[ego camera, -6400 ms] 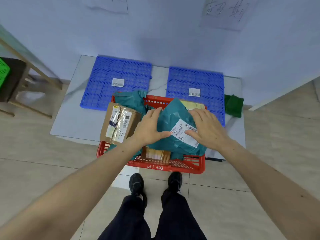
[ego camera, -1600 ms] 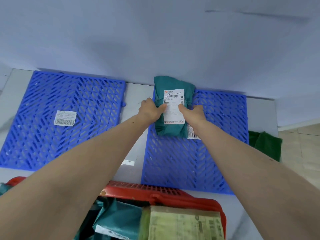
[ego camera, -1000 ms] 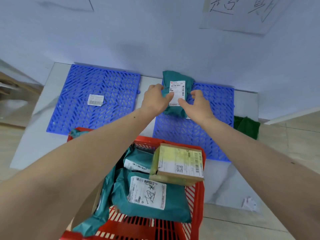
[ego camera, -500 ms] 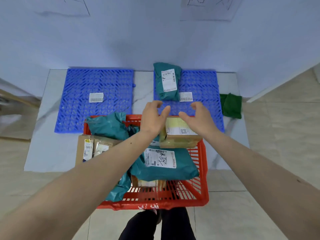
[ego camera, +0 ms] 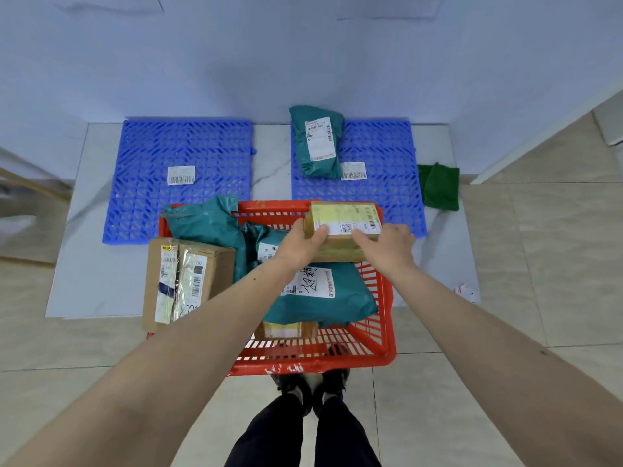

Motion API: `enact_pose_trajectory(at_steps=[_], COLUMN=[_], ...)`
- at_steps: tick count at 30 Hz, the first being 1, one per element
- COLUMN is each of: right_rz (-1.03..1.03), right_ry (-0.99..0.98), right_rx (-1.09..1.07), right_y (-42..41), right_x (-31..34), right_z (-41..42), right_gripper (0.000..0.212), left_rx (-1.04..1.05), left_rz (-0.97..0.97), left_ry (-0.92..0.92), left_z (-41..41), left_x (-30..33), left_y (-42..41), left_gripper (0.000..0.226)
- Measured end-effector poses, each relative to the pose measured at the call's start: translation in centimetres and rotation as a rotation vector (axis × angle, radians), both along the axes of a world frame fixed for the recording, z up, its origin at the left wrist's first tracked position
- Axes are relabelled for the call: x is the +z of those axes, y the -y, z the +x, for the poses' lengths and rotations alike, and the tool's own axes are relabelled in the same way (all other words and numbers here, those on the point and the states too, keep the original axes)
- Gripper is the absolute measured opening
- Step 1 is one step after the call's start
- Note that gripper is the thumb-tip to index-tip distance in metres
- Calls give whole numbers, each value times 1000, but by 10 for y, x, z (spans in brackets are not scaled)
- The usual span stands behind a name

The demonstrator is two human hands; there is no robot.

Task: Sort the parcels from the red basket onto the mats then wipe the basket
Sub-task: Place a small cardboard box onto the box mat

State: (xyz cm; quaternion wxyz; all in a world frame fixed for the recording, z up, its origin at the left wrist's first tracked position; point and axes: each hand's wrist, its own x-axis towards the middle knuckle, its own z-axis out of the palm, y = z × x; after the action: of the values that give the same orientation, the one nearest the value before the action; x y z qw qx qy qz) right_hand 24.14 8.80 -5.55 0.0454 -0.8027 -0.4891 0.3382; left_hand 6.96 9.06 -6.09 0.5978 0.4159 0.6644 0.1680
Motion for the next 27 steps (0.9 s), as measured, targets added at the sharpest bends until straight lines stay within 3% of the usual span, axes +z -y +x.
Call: enact_pose_trajectory(at_steps=[7, 19, 23, 27], right_rz=[35, 84, 115, 119], right_ry=[-60, -337, -469, -567], right_rx=[-21, -160, -136, -96], right_y=[1, 20, 27, 26], right_x=[3, 28, 42, 58], right_z=[-4, -10, -9, -6], right_gripper=[63, 53, 37, 37], left_rx=[87, 301, 368, 401], left_rz=[7, 116, 97, 23], left_ry=[18, -66, -58, -38], left_z=[10, 16, 14, 12], left_x=[5, 41, 57, 74], left_y=[11, 41, 54, 65], left_gripper=[79, 83, 81, 83])
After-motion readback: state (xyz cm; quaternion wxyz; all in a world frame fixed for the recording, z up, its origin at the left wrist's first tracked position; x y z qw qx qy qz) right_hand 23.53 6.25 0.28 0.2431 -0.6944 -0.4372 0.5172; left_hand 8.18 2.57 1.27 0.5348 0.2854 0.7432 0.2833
